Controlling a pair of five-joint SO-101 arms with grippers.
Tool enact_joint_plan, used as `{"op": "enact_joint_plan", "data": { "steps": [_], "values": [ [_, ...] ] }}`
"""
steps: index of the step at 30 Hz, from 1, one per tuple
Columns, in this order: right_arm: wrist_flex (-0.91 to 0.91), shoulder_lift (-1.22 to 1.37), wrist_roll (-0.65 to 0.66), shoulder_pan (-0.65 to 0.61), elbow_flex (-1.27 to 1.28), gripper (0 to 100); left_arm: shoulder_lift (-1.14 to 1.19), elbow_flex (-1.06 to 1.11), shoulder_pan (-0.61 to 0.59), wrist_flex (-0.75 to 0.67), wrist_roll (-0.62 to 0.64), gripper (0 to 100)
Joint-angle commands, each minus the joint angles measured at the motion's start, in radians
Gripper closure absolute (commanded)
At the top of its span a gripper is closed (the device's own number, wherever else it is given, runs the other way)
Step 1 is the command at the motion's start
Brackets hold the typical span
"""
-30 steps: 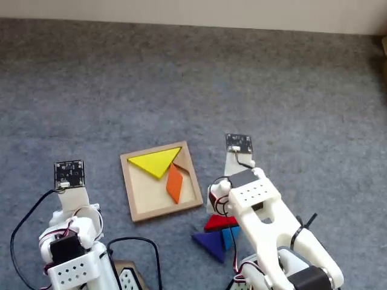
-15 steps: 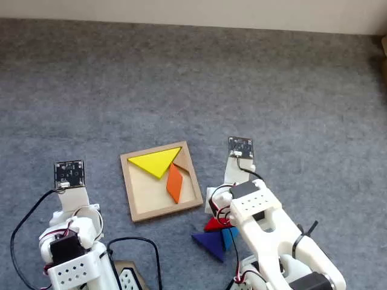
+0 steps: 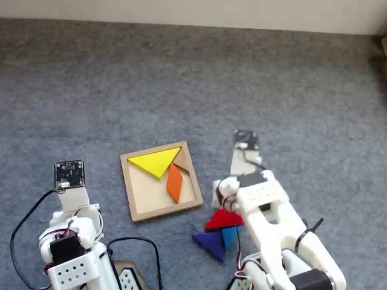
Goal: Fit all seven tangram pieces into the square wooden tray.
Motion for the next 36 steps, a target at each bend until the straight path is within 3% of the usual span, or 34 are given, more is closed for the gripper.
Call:
{"op": "enact_joint_plan", "data": {
  "steps": [1, 9, 20, 22, 30, 36],
  "values": [
    [0.194, -0.022, 0.02, 0.021, -0.151, 74.2, -0.042, 0.021, -0.01, 0.003, -0.006, 99],
    [0.374, -0.022, 0.02, -0.082, -0.166, 74.2, -0.042, 0.021, -0.01, 0.003, -0.006, 99],
    [0.047, -0.01, 0.021, -0.097, 0.125, 74.2, -0.042, 0.021, -0.01, 0.003, -0.006, 99],
    [0.016, -0.01, 0.031, -0.079, 0.15, 74.2, -0.042, 0.021, -0.01, 0.003, -0.006, 99],
    [-0.102, -0.012, 0.276, 0.136, 0.139, 74.2, -0.042, 0.021, -0.01, 0.003, -0.006, 99],
    [0.077, -0.027, 0.288, 0.171, -0.03, 74.2, -0.042, 0.021, -0.01, 0.003, -0.006, 99]
  ]
}}
